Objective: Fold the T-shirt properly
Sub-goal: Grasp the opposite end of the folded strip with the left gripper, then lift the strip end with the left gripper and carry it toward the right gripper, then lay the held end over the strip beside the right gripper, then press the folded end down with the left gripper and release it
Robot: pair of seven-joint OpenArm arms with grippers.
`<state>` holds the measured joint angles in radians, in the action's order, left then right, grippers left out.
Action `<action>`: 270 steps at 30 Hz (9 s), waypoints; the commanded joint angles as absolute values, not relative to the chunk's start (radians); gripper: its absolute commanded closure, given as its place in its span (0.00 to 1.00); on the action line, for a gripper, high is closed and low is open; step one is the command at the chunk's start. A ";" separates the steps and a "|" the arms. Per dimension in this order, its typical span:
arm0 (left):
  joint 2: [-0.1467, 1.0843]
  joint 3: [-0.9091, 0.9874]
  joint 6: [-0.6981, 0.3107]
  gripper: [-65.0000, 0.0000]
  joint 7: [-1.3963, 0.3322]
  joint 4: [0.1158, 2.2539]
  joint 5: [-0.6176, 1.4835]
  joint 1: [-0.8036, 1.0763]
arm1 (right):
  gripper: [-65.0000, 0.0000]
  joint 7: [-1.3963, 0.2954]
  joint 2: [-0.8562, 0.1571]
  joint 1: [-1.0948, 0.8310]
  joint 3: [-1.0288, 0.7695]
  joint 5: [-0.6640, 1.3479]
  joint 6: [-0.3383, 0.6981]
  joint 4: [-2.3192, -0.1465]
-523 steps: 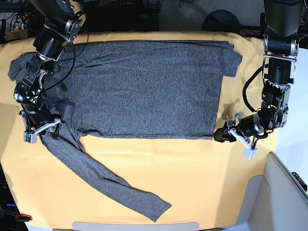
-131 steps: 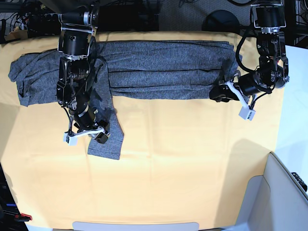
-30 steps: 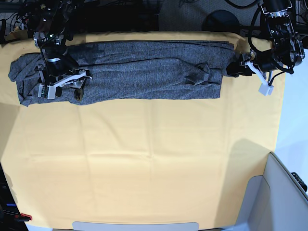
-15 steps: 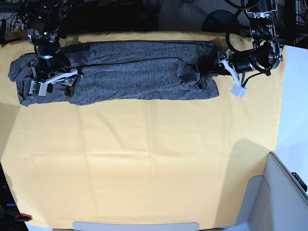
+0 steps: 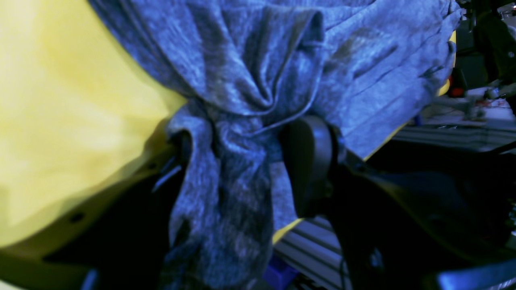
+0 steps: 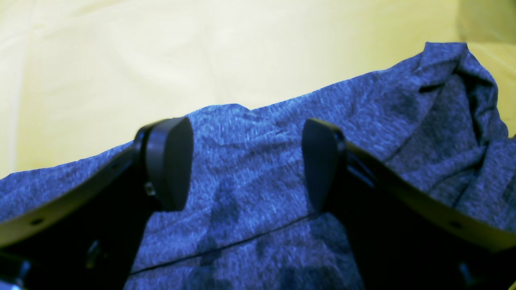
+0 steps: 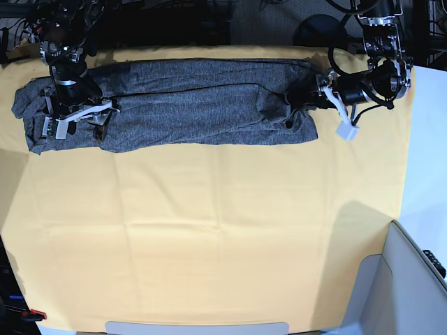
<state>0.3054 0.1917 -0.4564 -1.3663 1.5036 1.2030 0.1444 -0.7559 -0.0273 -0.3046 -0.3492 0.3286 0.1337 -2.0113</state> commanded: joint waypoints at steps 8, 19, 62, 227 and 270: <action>0.321 0.193 -0.455 0.53 -1.382 1.514 1.270 0.108 | 0.35 -0.725 -0.031 -0.314 -0.354 0.335 0.137 -2.026; 0.321 0.193 -0.455 0.49 -1.383 1.512 1.268 0.087 | 0.35 -0.725 -0.031 -0.320 -0.354 0.335 0.137 -2.026; 0.259 0.170 -0.452 0.99 -1.396 1.647 1.262 0.073 | 0.35 -0.728 -0.033 -0.312 -0.559 0.334 0.137 -2.026; -0.024 -0.694 -0.022 1.00 -1.069 1.570 0.888 -0.125 | 0.35 -0.730 -0.025 -0.298 -0.773 0.335 0.137 -1.876; -0.005 -0.760 -0.024 1.00 -1.066 1.635 0.659 -0.131 | 0.35 -0.730 -0.024 -0.288 -0.771 0.335 0.137 -1.876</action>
<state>0.0048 -0.7601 -0.0181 -1.0733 1.6192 0.6468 -0.1173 -0.7559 -0.0132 -0.2878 -0.7692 0.3290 0.1371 -1.8576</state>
